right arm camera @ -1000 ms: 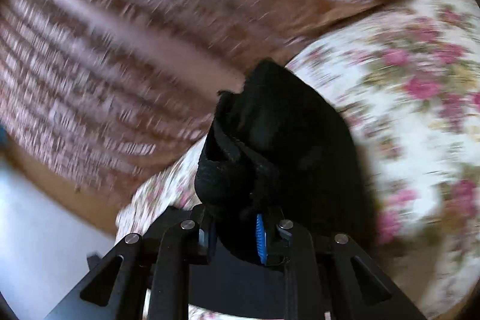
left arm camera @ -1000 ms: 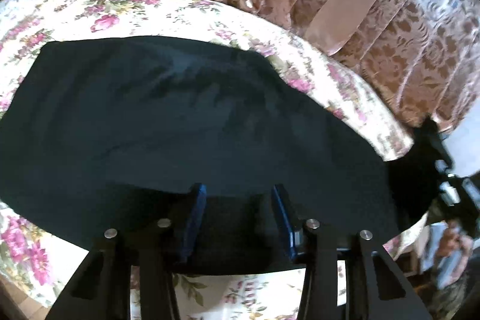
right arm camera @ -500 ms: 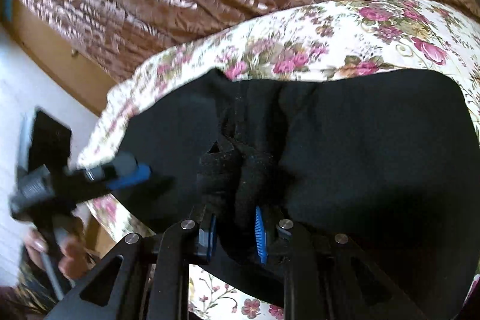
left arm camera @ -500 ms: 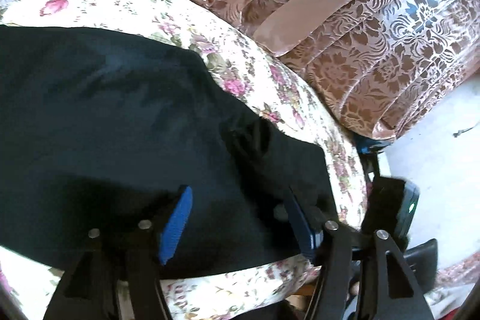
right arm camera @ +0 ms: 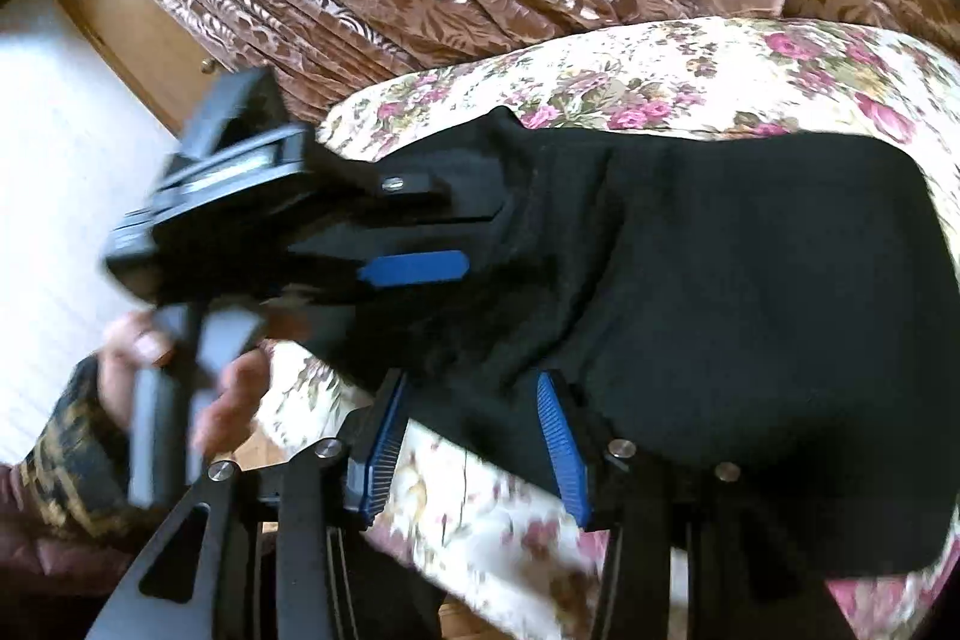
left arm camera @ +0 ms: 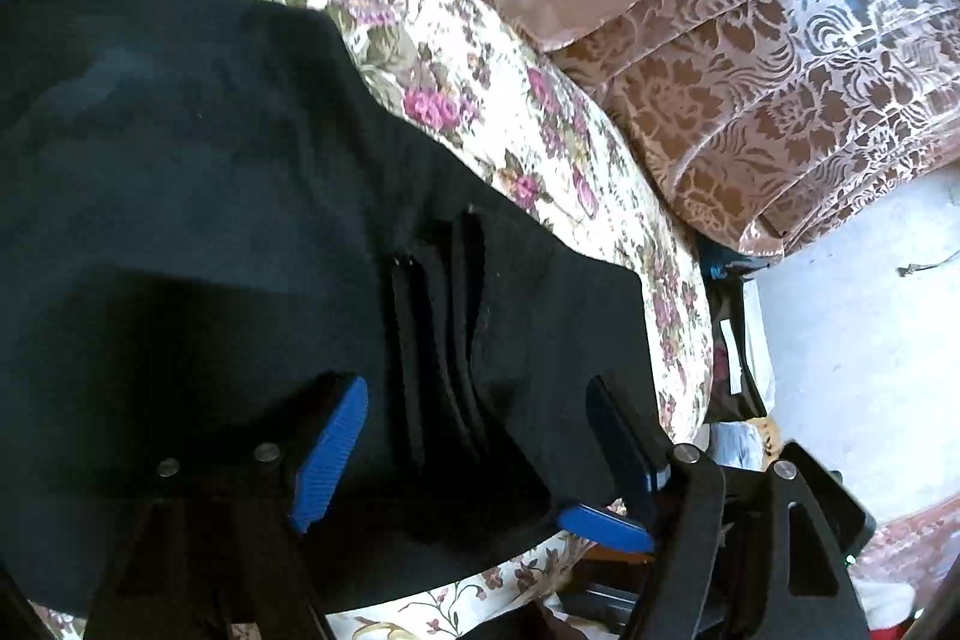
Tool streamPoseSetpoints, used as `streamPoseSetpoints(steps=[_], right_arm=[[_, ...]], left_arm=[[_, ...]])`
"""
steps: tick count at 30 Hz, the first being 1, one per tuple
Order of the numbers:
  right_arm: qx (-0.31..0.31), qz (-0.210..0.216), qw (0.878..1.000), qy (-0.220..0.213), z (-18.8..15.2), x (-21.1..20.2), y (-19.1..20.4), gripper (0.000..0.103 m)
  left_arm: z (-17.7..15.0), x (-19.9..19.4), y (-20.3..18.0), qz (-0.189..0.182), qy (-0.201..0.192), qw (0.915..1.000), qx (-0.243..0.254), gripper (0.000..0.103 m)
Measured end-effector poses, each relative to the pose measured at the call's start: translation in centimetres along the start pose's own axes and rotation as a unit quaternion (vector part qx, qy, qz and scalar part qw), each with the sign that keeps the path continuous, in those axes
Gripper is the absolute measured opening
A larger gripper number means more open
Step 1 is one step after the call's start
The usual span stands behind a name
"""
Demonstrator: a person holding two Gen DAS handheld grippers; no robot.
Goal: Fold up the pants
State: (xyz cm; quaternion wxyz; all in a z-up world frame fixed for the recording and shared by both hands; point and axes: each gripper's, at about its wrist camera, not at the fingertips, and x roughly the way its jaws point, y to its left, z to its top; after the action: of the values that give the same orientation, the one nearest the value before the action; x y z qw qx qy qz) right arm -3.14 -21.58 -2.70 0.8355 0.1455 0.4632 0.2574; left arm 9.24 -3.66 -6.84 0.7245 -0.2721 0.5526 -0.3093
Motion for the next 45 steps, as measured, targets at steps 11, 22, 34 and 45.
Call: streamPoseSetpoints(steps=[11, 22, 34, 45], right_arm=[[0.140, -0.103, 0.983, -0.060, -6.7, -10.5, -7.6, 0.046], [0.201, -0.172, 0.961, -0.078, -7.3, -10.7, -11.4, 0.045], [0.178, -0.140, 0.969, -0.096, -3.5, -11.8, -10.8, 0.047], [0.254, -0.137, 0.956, -0.058, 4.8, -4.2, -17.8, 0.057]], left_arm=[[-0.6, 2.6, -0.5, 0.033, 0.036, 0.9985, 0.025, 0.027], [-1.1, -1.0, -1.4, 0.029, -0.014, 0.9968, 0.074, 0.018], [-2.5, 0.3, -0.4, 0.073, -0.021, 0.9911, 0.109, 0.017], [-4.0, -0.4, -1.6, 0.086, -0.072, 0.9783, 0.174, 0.017]])
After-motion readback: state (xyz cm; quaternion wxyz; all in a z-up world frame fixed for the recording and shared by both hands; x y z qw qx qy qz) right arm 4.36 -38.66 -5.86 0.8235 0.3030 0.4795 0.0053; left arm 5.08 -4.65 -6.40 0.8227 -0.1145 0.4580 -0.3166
